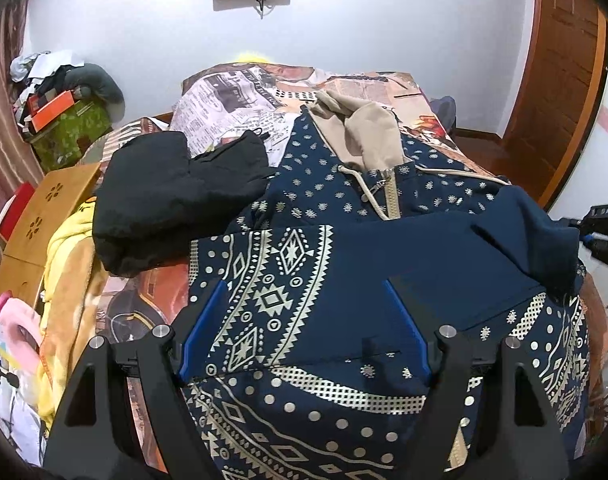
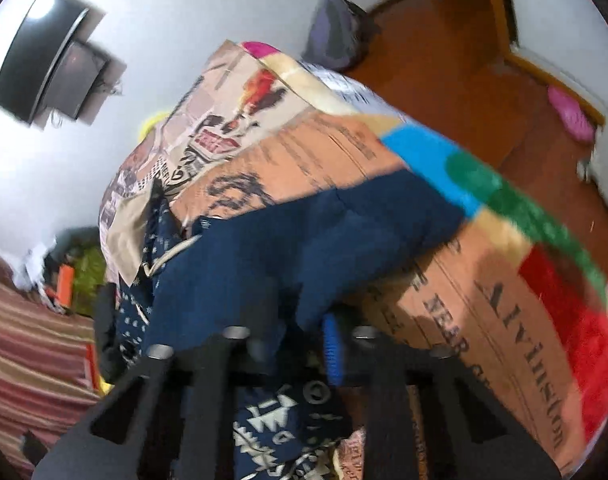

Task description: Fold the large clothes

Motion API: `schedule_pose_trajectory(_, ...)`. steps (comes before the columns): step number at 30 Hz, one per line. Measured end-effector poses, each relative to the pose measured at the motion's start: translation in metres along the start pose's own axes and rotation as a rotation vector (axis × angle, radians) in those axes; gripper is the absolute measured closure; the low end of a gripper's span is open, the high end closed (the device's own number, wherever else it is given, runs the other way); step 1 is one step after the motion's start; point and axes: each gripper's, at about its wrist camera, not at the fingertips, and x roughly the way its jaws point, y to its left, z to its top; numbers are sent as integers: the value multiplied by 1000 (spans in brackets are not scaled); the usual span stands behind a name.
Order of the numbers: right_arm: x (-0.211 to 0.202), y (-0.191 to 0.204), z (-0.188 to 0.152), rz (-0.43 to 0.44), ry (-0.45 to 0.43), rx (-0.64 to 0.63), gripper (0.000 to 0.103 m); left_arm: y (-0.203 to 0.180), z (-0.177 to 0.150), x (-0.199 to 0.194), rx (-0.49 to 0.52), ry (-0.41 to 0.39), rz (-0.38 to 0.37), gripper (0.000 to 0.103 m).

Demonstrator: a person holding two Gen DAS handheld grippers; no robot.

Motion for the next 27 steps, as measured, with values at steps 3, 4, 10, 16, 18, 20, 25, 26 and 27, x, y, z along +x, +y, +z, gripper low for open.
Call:
schedule_pose_trajectory(3, -15, 28, 3, 4, -48, -100, 96, 7, -1, -3, -14, -9, -4, 26)
schedule_pose_trajectory(4, -21, 38, 3, 8, -67, -132, 96, 8, -1, -4, -17, -11, -4, 26)
schedule_pose_trajectory(10, -59, 115, 0, 127, -145, -321, 97, 25, -3, -13, -57, -32, -8, 26)
schedule_pose_trajectory(16, -55, 193, -23, 268, -96, -472, 97, 50, -8, -25, -96, -50, 4, 26)
schedule_pose_trajectory(18, -39, 213, -38, 280, -55, -522, 97, 60, -10, -30, -108, -53, 11, 26)
schedule_pose_trajectory(20, -20, 232, -58, 286, 6, -583, 97, 71, -14, -35, -119, -56, 23, 26)
schedule_pose_trajectory(25, 36, 255, -112, 256, 194, -711, 97, 96, -25, -41, -151, -43, 51, 26)
schedule_pose_trajectory(26, 48, 255, -126, 242, 243, -736, 97, 101, -28, -41, -159, -37, 55, 26)
schedule_pose_trajectory(27, 56, 253, -136, 229, 279, -754, 97, 105, -30, -41, -167, -32, 59, 26)
